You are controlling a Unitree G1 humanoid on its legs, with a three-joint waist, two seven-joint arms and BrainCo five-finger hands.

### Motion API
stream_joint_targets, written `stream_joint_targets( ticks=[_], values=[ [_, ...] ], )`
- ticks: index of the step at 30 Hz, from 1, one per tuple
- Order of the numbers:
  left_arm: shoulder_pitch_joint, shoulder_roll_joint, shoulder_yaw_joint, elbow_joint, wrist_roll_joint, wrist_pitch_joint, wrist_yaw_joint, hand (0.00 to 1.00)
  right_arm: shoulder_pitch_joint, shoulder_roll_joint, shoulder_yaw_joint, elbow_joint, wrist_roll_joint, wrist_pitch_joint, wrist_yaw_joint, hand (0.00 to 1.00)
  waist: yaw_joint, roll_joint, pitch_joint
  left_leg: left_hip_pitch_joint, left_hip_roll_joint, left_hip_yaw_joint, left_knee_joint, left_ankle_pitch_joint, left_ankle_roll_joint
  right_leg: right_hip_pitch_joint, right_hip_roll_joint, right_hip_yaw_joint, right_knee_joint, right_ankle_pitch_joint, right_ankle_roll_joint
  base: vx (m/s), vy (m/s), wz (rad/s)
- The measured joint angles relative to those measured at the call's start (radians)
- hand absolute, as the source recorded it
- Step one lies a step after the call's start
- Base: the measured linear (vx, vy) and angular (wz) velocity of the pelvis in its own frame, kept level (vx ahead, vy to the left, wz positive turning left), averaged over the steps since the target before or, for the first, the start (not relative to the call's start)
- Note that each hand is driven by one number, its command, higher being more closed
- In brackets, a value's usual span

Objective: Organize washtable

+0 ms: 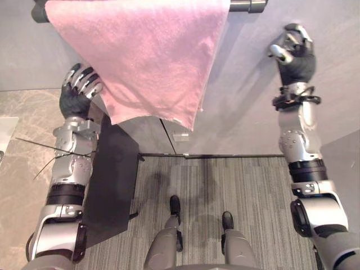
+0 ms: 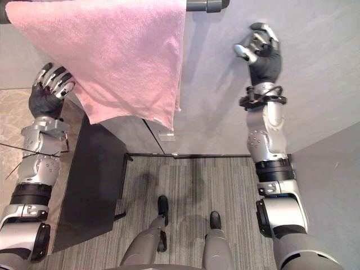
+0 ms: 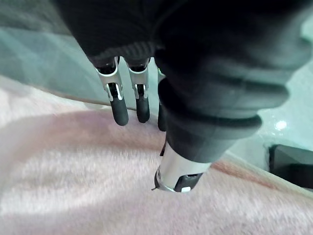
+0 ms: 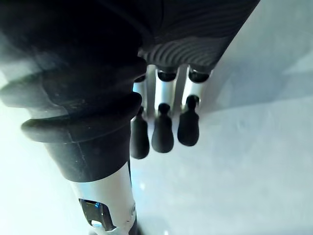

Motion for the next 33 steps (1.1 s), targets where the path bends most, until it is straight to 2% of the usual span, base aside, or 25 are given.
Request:
stream_joint_targets(
  ticks=[4, 8, 10, 13, 15, 17, 18, 21, 26, 28, 31, 33],
  values=[
    [0.088, -0.008, 0.077, -0.001, -0.002, 0.000, -0.002, 0.00, 0.107, 0.002, -0.068, 0.006, 0.021, -0.001, -0.007, 0.00, 0.000, 0.001, 0.000, 0.013, -0.001, -0.002, 0.002, 0.001, 0.002, 0.017, 0.001, -0.001, -0.005, 0.000, -0.001, 0.07, -0.049, 0.01],
    [0.184, -0.065, 0.154, -0.005, -0.009, 0.001, -0.007, 0.00, 0.229, 0.016, -0.126, 0.002, 0.015, 0.002, -0.009, 0.00, 0.000, 0.003, -0.001, 0.028, -0.001, -0.009, 0.005, 0.002, 0.005, 0.043, 0.001, -0.003, -0.021, -0.001, -0.001, 0.06, -0.038, 0.05],
    [0.239, -0.104, 0.197, -0.023, -0.009, 0.003, -0.025, 0.00, 0.295, 0.026, -0.172, -0.007, -0.020, 0.010, -0.022, 0.00, 0.002, 0.004, -0.001, 0.029, -0.002, -0.013, 0.005, -0.001, 0.002, 0.049, 0.001, -0.006, -0.026, -0.001, -0.001, 0.05, -0.039, 0.08],
    [0.313, -0.176, 0.255, -0.072, -0.008, 0.010, -0.057, 0.00, 0.440, 0.065, -0.310, -0.028, -0.127, 0.031, -0.056, 0.00, 0.001, 0.004, -0.004, 0.059, -0.004, -0.027, 0.000, -0.021, 0.001, 0.097, 0.000, -0.019, -0.049, -0.003, -0.003, 0.05, -0.028, 0.11],
    [0.366, -0.245, 0.325, -0.081, 0.002, 0.013, -0.060, 0.00, 0.566, 0.117, -0.441, -0.064, -0.204, 0.037, -0.102, 0.00, -0.005, 0.005, -0.034, 0.075, -0.005, -0.021, 0.000, -0.034, 0.003, 0.110, -0.001, -0.019, -0.055, -0.012, -0.007, 0.06, -0.036, -0.09],
    [0.382, -0.292, 0.372, -0.083, 0.017, 0.021, -0.044, 0.00, 0.654, 0.161, -0.529, -0.104, -0.226, 0.044, -0.138, 0.00, -0.007, 0.009, -0.059, 0.081, -0.007, -0.015, -0.001, -0.037, 0.003, 0.115, 0.002, -0.018, -0.057, -0.014, -0.008, 0.07, -0.037, -0.09],
    [0.403, -0.354, 0.430, -0.109, 0.049, 0.024, 0.000, 0.00, 0.738, 0.219, -0.596, -0.168, -0.235, 0.046, -0.167, 0.00, -0.019, 0.010, -0.063, 0.107, -0.003, -0.001, -0.001, -0.037, 0.002, 0.144, 0.004, -0.020, -0.064, -0.017, -0.012, 0.09, -0.049, -0.05],
    [0.487, -0.435, 0.489, -0.165, 0.107, 0.023, 0.076, 0.00, 0.896, 0.341, -0.646, -0.288, -0.243, 0.041, -0.225, 0.00, -0.032, 0.009, -0.102, 0.149, 0.009, 0.020, -0.001, -0.052, 0.001, 0.186, 0.012, -0.018, -0.079, -0.021, -0.020, 0.10, -0.073, -0.11],
    [0.588, -0.540, 0.462, -0.185, 0.144, 0.018, 0.115, 0.00, 0.988, 0.501, -0.645, -0.253, -0.225, 0.023, -0.274, 0.00, -0.026, 0.005, -0.171, 0.195, 0.033, 0.060, -0.001, -0.080, -0.005, 0.229, 0.016, -0.006, -0.097, -0.020, -0.022, 0.05, -0.041, -0.12],
    [0.625, -0.594, 0.408, -0.170, 0.158, 0.000, 0.112, 0.00, 0.988, 0.521, -0.607, -0.162, -0.191, 0.024, -0.288, 0.00, -0.022, 0.002, -0.184, 0.219, 0.036, 0.083, -0.001, -0.087, -0.010, 0.250, 0.018, 0.005, -0.108, -0.017, -0.025, 0.00, -0.009, -0.19],
    [0.637, -0.641, 0.324, -0.017, 0.157, 0.028, 0.108, 0.00, 0.981, 0.526, -0.585, -0.042, -0.177, 0.023, -0.289, 0.00, -0.025, 0.000, -0.197, 0.236, 0.040, 0.139, -0.001, -0.087, -0.010, 0.255, 0.017, 0.010, -0.111, -0.023, -0.030, -0.06, -0.001, -0.06],
    [0.627, -0.648, 0.264, 0.161, 0.151, 0.068, 0.092, 0.00, 0.973, 0.524, -0.544, 0.113, -0.172, 0.026, -0.282, 0.00, -0.028, -0.013, -0.200, 0.255, 0.043, 0.166, -0.001, -0.087, -0.010, 0.268, 0.018, 0.019, -0.111, -0.023, -0.030, -0.03, 0.015, -0.11]
  ],
)
